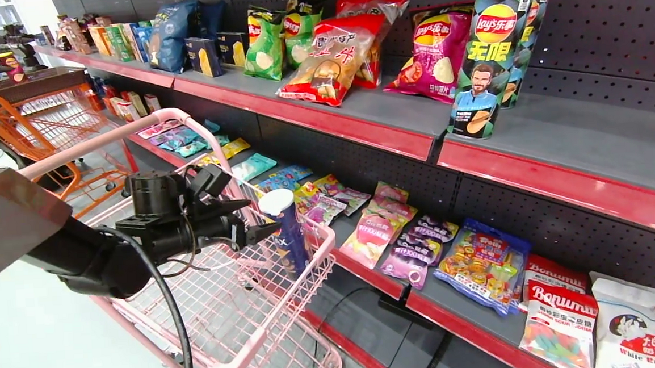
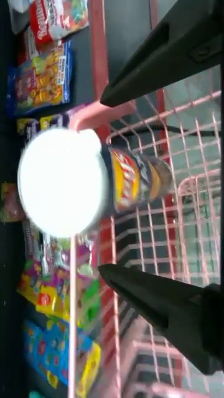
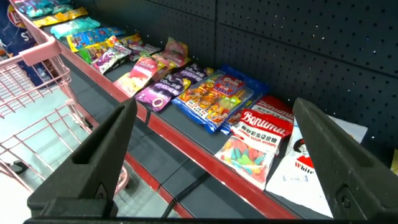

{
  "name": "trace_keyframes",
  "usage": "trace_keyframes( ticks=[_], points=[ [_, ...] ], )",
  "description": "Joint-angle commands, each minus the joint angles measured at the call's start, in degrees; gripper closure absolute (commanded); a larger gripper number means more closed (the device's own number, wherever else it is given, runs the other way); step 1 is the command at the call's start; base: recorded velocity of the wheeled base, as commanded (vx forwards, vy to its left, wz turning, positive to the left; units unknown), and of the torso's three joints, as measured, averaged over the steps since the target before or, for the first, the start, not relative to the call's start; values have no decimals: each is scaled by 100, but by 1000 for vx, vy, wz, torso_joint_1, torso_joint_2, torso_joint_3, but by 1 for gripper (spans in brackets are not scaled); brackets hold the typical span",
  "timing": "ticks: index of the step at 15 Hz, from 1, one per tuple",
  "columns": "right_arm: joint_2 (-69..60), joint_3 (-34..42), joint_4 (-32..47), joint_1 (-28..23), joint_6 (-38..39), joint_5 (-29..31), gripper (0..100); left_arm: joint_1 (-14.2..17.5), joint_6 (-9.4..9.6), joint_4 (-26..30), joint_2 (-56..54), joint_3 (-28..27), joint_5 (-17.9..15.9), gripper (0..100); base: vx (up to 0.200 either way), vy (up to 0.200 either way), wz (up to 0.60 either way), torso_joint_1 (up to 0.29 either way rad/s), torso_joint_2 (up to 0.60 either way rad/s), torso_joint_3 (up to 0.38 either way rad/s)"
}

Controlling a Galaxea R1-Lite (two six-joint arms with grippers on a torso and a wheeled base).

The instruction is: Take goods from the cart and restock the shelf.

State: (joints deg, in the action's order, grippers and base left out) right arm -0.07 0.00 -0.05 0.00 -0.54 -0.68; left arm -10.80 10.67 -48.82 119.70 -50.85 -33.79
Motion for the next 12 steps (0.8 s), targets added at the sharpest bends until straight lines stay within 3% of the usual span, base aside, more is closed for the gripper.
trace_keyframes(
  ticks=[1,12],
  points=[
    [7,0,-4,0,1,-2,0,-106,-12,-13,405,-250,31,0,0,0,0,0,0,0],
    [7,0,-4,0,-8,-2,0,-229,-21,-312,1187,-848,171,0,0,0,0,0,0,0]
  ],
)
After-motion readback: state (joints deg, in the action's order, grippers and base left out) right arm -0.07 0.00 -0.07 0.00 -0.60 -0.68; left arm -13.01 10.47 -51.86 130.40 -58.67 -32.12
